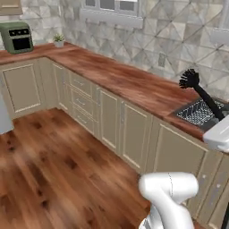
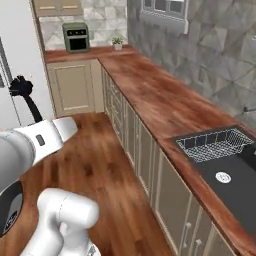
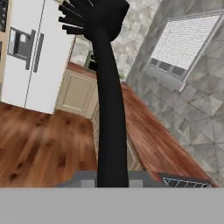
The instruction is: Grab the spray bottle from the cabinet, then place it next to the cutting board for sanitizing. Then grab the dish brush from the countertop next to the sink and place it next to the cutting board.
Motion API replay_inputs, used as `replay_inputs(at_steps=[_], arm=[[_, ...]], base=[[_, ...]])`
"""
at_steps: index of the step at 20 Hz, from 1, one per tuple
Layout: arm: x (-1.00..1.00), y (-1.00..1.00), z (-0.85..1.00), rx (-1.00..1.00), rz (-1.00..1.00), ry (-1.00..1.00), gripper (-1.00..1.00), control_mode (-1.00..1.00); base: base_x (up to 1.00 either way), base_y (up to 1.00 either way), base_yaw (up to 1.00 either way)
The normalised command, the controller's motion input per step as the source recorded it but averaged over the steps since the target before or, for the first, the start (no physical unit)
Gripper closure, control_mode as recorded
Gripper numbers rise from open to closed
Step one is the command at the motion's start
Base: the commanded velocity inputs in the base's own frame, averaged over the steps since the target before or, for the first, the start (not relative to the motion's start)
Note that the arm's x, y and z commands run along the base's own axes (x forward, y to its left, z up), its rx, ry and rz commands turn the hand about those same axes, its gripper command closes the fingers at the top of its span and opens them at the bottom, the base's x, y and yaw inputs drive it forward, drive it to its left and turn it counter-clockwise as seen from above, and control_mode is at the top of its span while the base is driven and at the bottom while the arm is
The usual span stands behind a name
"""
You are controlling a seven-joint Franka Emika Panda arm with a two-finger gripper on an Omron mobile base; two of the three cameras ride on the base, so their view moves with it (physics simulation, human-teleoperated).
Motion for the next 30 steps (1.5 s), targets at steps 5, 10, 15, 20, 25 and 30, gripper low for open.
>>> replay_inputs(at_steps=[5,10,15,20,25,30], arm=[[0.00,0.00,0.00,0.00,0.00,0.00,1.00,1.00],[0.00,0.00,0.00,0.00,0.00,0.00,1.00,1.00],[0.00,0.00,0.00,0.00,0.00,0.00,1.00,1.00],[0.00,0.00,0.00,0.00,0.00,0.00,1.00,1.00],[0.00,0.00,0.00,0.00,0.00,0.00,1.00,1.00],[0.00,0.00,0.00,0.00,0.00,0.00,1.00,1.00]], base=[[0.00,0.00,1.00],[0.00,0.00,1.00],[0.00,0.00,1.00],[0.04,0.00,1.00],[0.66,-0.14,0.89],[0.98,-0.24,0.78]])
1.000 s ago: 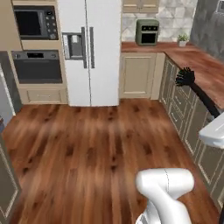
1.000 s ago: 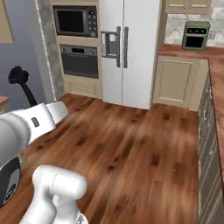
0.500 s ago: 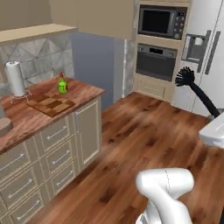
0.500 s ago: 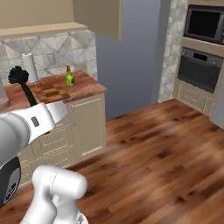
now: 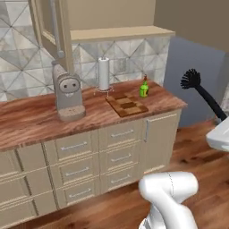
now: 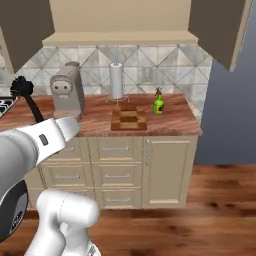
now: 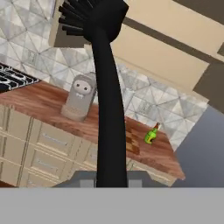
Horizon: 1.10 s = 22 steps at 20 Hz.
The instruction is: Grab the spray bottle from the cabinet, then place it next to the cutting board for sanitizing. Then grab the dish brush from the countertop next to the sink and place it next to the cutting board.
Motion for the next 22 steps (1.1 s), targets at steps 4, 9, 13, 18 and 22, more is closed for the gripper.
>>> replay_inputs(at_steps=[4,9,13,18,22], arm=[[0.00,0.00,0.00,0.00,0.00,0.00,1.00,1.00],[0.00,0.00,0.00,0.00,0.00,0.00,1.00,1.00],[0.00,0.00,0.00,0.00,0.00,0.00,1.00,1.00],[0.00,0.00,0.00,0.00,0.00,0.00,1.00,1.00],[0.00,0.00,0.00,0.00,0.00,0.00,1.00,1.00]], base=[[1.00,-0.30,0.75],[0.89,-0.69,0.33],[1.00,-0.09,-0.08],[0.99,0.69,-0.22],[0.82,0.19,-0.17]])
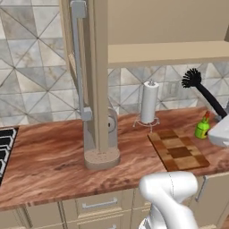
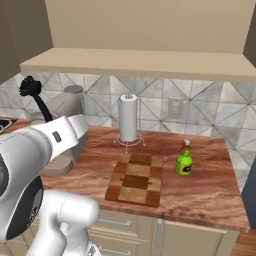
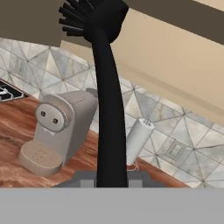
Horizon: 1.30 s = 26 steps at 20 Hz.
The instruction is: Grab the spray bottle from the cabinet, then place it next to the cutting board for sanitizing. Then grab the dish brush from the countertop next to the sink and place it next to the cutting board.
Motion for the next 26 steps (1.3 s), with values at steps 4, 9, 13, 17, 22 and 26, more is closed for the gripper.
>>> replay_inputs(at_steps=[4,9,13,17,22,26], arm=[[0.00,0.00,0.00,0.00,0.00,0.00,1.00,1.00],[0.00,0.00,0.00,0.00,0.00,0.00,1.00,1.00],[-0.09,0.29,-0.19,-0.01,0.00,0.07,1.00,-1.00],[-0.09,0.58,-0.39,0.16,0.00,0.00,1.00,-1.00],[0.41,0.13,-0.99,0.04,0.00,0.29,1.00,-1.00],[0.90,0.00,-0.99,0.05,0.00,0.39,1.00,-1.00]], base=[[0.25,0.39,-0.11],[0.10,0.30,-0.01],[0.07,0.09,0.00],[0.00,0.00,0.00],[0.00,0.00,0.00],[0.00,0.00,0.00]])
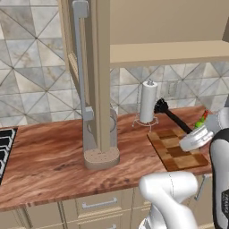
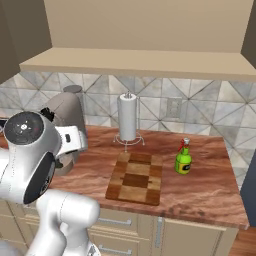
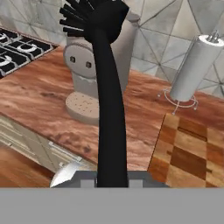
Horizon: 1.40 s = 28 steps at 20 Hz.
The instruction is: Grab the spray bottle from the cabinet, then place it next to the cutting board for sanitizing. Then grab the dish brush from the countertop next to the sink and place it next to the cutting board.
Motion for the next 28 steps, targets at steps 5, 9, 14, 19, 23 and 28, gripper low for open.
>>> replay_inputs(at_steps=[5,9,14,19,23,28], arm=[[0.64,0.00,-0.85,0.16,0.00,0.03,1.00,-1.00],[0.62,0.00,-0.90,0.12,0.00,0.07,1.00,-1.00],[0.66,0.01,-0.70,0.05,0.00,0.15,1.00,-1.00],[0.54,0.00,-0.60,0.01,0.00,0.16,1.00,-1.00],[0.33,0.00,-0.64,0.00,0.00,0.00,1.00,-1.00],[0.34,0.00,-0.66,0.00,0.00,0.00,1.00,-1.00]], base=[[0.00,0.00,0.00],[0.00,0.00,0.00],[0.00,0.00,0.00],[0.00,0.00,0.00],[0.00,0.00,0.00],[0.00,0.00,0.00]])
